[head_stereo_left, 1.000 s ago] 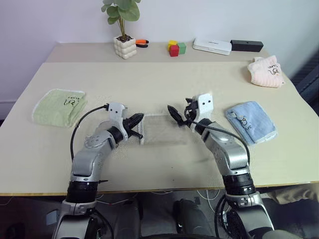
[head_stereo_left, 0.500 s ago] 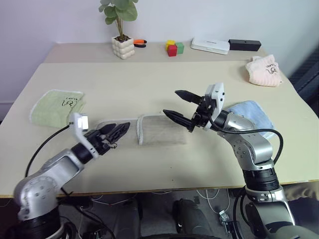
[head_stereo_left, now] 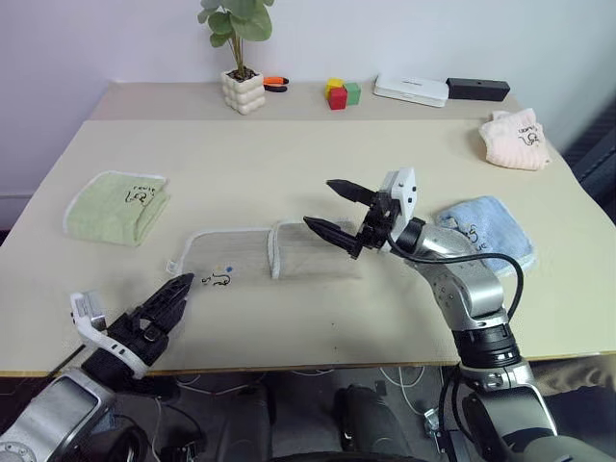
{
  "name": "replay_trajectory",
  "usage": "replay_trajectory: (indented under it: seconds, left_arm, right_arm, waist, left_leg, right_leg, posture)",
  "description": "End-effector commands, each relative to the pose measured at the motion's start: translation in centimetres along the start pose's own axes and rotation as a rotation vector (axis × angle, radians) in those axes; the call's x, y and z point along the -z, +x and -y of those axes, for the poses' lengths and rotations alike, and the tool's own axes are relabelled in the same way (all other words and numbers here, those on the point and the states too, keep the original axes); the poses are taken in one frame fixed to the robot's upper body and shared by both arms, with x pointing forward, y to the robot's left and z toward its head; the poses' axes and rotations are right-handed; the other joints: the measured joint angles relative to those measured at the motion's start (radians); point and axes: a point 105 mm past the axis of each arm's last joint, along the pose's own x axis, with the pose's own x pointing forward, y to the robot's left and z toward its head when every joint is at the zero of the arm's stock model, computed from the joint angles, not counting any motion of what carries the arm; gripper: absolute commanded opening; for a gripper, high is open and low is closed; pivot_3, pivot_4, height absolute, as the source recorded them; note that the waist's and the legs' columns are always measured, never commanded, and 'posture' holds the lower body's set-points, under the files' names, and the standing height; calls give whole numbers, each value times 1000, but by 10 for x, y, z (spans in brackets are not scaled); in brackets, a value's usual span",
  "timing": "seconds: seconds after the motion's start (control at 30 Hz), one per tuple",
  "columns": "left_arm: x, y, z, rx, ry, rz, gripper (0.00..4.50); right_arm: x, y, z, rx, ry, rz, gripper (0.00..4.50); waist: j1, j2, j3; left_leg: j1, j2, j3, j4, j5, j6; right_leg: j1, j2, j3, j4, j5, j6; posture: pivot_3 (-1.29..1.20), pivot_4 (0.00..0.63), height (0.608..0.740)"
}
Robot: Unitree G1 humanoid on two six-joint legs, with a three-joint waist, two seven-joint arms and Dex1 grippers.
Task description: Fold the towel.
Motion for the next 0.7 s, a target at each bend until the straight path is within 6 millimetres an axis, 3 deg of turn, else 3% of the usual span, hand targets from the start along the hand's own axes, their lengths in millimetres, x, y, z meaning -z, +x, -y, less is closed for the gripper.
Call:
replay_trajectory:
  seconds: [0.03,0.2,0.37,0.63,0.7]
  left_arm:
    - [-5,4,-4,-32,-25,51,4475]
    - [-7,17,-6,-43,-44,83,4475]
    - [-11,25,-27,-147,-105,129,4475]
    - [-17,41,-24,-125,-158,147,4475]
    - [-21,45,-24,-121,-163,162,3978]
  right_arm:
    - [-13,0,1,-4,-47,34,4500]
    - [-15,-4,-2,-17,-56,33,4500]
    - [-16,-7,-2,-13,-84,34,4500]
    - [-15,-7,-2,1,-89,28,4500]
    - [-14,-7,-2,5,-89,25,4500]
  waist:
    - [-2,0,0]
    - [-2,0,0]
    - [-2,1,0]
    - [0,1,-1]
    - [0,1,-1]
  left_leg:
    - [0,0,0,0,0,0]
    - [0,0,1,-1,0,0]
    - [0,0,1,-1,0,0]
    - [2,0,1,-1,0,0]
    - [3,0,1,-1,0,0]
  right_leg:
    - [0,0,0,-1,0,0]
    - [0,0,0,-3,0,-1]
    - [1,0,0,-4,1,-1]
    - [3,0,0,-4,1,-1]
    - [4,1,0,-4,1,-1]
  posture:
    - [0,150,740]
    - [0,150,740]
    - [0,150,740]
    - [0,150,740]
    - [0,150,740]
